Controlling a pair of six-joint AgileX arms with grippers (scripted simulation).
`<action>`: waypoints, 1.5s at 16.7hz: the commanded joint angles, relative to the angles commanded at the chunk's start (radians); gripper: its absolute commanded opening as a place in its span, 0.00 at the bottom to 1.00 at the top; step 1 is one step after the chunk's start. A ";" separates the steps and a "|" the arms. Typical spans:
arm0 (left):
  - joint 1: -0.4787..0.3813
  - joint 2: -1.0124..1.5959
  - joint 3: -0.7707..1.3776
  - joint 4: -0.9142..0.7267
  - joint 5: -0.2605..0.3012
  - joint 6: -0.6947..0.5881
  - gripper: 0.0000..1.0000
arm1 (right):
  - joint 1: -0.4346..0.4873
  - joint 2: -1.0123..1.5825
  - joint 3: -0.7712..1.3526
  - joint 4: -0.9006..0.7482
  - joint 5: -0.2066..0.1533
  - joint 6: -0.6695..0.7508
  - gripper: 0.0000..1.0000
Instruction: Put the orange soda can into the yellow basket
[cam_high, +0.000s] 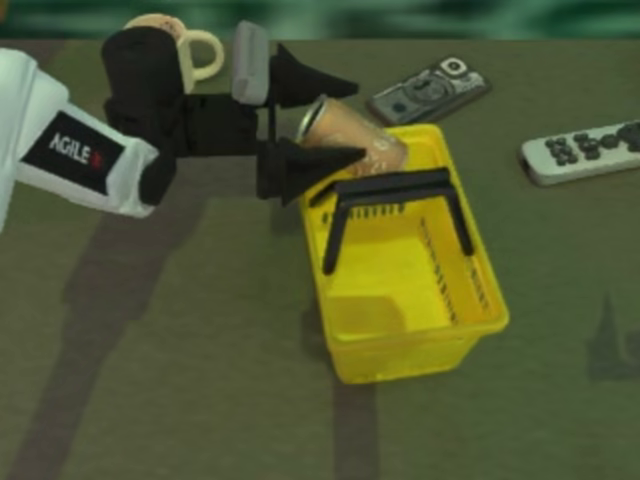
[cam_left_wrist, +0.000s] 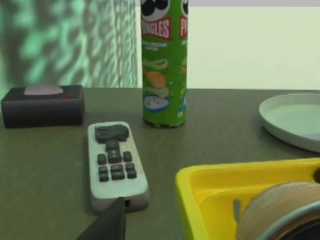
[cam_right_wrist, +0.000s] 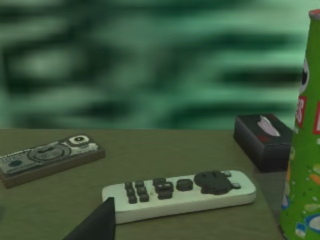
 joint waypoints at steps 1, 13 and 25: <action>0.000 0.000 0.000 0.000 0.000 0.000 1.00 | 0.000 0.000 0.000 0.000 0.000 0.000 1.00; 0.069 -0.359 -0.148 -0.149 -0.223 -0.072 1.00 | 0.128 0.373 0.369 -0.296 -0.005 -0.202 1.00; 0.250 -1.670 -0.874 -0.717 -0.912 -0.134 1.00 | 0.477 1.713 1.691 -1.185 -0.004 -0.787 1.00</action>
